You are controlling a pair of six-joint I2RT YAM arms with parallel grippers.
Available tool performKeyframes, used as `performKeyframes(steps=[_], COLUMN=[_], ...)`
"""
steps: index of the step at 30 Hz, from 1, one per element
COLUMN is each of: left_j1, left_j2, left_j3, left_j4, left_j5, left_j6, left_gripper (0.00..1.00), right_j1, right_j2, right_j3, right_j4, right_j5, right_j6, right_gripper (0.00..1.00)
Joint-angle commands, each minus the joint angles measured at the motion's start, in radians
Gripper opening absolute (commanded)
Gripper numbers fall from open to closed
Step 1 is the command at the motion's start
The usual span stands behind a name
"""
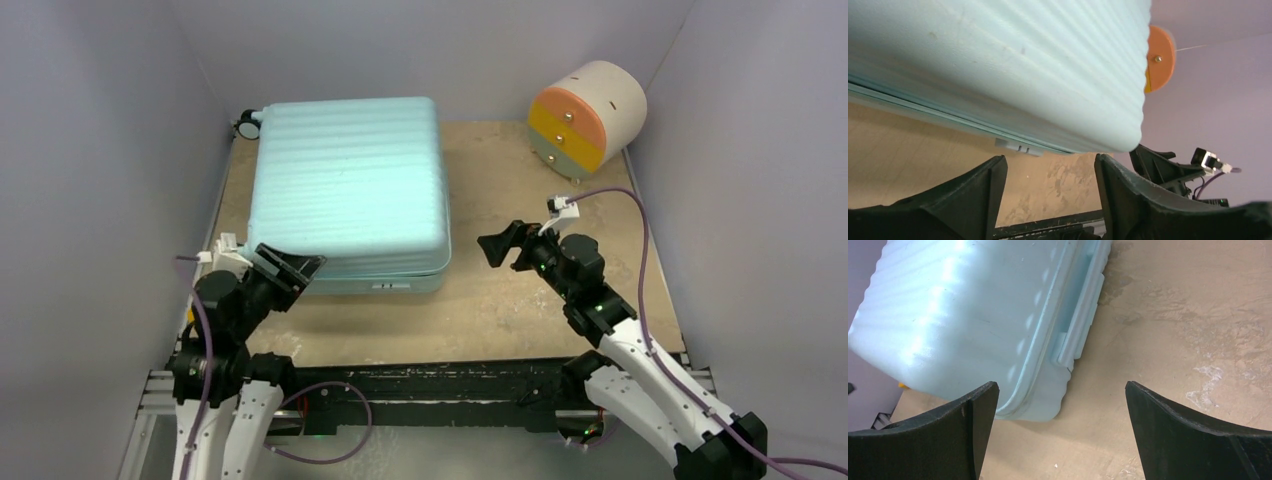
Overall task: Pack the luggage
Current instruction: Close the luggage at the center of the board.
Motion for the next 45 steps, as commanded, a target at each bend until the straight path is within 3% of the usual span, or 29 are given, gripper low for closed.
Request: performKeyframes(steps=[1,6,10,14,22,27,30,35,40,45], left_j1=[-0.006,-0.007,-0.009,-0.009,-0.009,-0.009,-0.008,0.045,0.180,0.271], left_j2=[-0.064,-0.037,0.170,0.345,0.329,0.353,0.382,0.471,0.569,0.622], left_j3=[0.170,0.234,0.225,0.320,0.368,0.340,0.320,0.371,0.468,0.426], left_j4=[-0.163,-0.059,0.108,0.131,0.356,0.376,0.357,0.330,0.229,0.219], left_j5=[-0.092,-0.208,-0.224,-0.299,-0.321,-0.427,-0.540,-0.387,-0.324,-0.324], left_j6=[0.076,0.163,0.233,0.290,0.427,0.563,0.528,0.464,0.422,0.380], left_gripper=[0.70,0.74,0.74,0.74,0.74,0.72,0.71,0.86,0.86,0.85], right_j1=[-0.001,-0.001,-0.001,-0.001,-0.001,-0.001,-0.001,-0.001,0.000,0.006], right_j2=[-0.025,0.011,0.092,0.076,0.042,0.039,0.094,0.219,0.228,0.316], right_j3=[0.044,0.061,0.156,0.177,0.138,0.016,0.003,0.063,0.125,0.234], right_j4=[-0.028,0.027,-0.016,-0.040,-0.178,0.008,0.157,0.309,0.291,0.188], right_j5=[-0.004,-0.086,-0.131,-0.154,-0.150,-0.186,-0.284,-0.373,-0.297,-0.262], right_j6=[0.016,0.105,0.128,0.106,0.075,0.141,0.183,0.256,0.276,0.280], right_gripper=[0.99,0.99,0.99,0.99,0.99,0.97,0.96,0.99,0.99,0.99])
